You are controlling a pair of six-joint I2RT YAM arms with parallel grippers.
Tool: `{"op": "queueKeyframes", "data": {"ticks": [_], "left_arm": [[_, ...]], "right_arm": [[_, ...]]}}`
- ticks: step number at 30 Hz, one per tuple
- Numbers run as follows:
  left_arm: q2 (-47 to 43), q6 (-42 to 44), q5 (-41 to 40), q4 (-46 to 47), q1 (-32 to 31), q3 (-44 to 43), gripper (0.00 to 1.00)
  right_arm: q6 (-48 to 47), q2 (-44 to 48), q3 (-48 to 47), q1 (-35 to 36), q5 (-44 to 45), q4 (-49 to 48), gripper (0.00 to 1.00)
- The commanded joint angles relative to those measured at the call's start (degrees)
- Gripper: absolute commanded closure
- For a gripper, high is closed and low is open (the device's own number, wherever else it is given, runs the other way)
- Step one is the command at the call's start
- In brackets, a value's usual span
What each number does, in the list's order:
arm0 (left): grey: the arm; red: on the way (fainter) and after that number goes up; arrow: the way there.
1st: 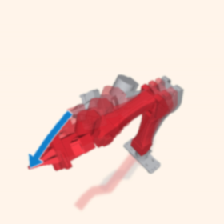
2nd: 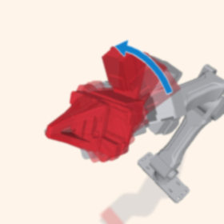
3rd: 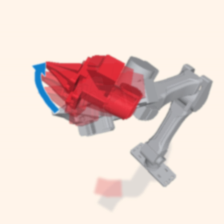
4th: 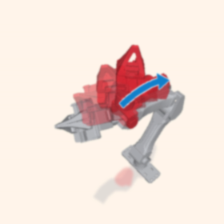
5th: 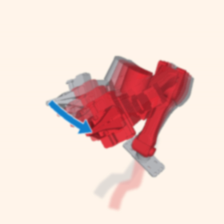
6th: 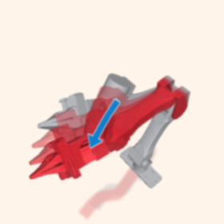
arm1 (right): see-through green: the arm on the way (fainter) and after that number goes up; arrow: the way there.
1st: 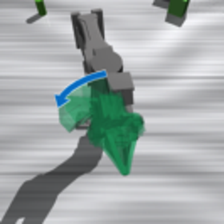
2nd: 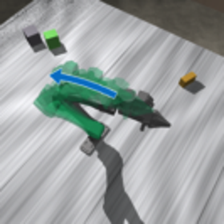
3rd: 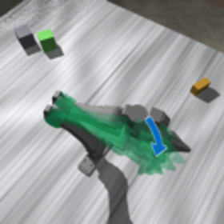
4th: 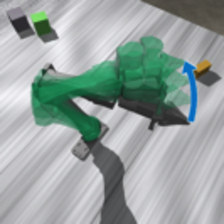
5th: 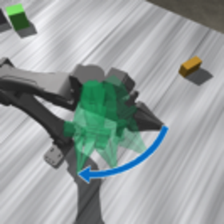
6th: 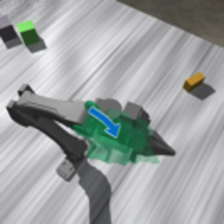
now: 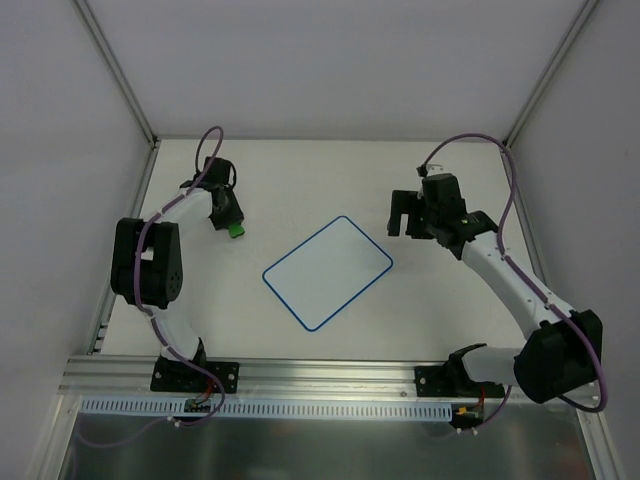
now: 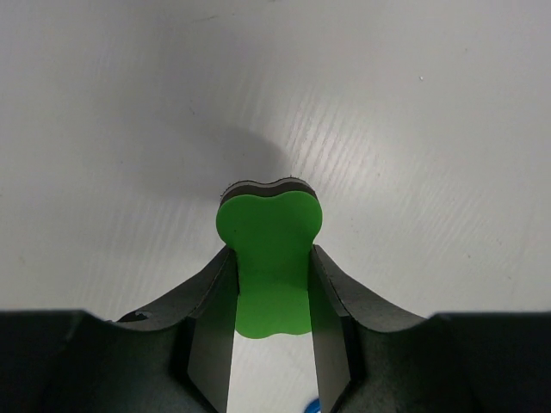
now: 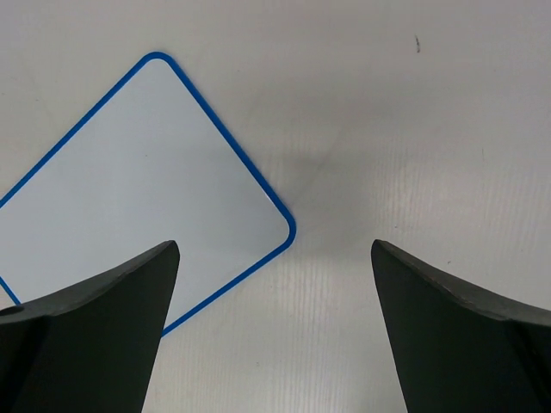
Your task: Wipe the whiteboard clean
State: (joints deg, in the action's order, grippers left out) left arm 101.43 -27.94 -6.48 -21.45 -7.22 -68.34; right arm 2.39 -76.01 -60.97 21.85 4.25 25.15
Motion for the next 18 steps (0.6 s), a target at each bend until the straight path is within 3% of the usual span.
{"op": "queueKeyframes", "data": {"ticks": [1, 6, 13, 18], "left_arm": [[2.37, -0.45, 1.21, -2.28, 0.46, -4.52, 0.91], [4.74, -0.71, 0.68, -3.77, 0.46, -5.84, 0.65], [0.27, -0.97, 1.56, -4.74, 0.46, -4.26, 0.13], [-10.97, 0.61, 3.23, -6.76, 0.46, -2.25, 0.01]], "right_arm": [[-1.34, 6.81, 2.51, -0.22, 2.95, 2.19, 0.01], [-1.25, 13.6, 5.16, -0.31, 3.57, 2.28, 0.01], [-1.95, 18.61, 4.9, -1.02, 6.29, 4.21, 0.01], [-4.23, 23.43, 1.57, -1.1, 9.98, 7.1, 0.01]]}}
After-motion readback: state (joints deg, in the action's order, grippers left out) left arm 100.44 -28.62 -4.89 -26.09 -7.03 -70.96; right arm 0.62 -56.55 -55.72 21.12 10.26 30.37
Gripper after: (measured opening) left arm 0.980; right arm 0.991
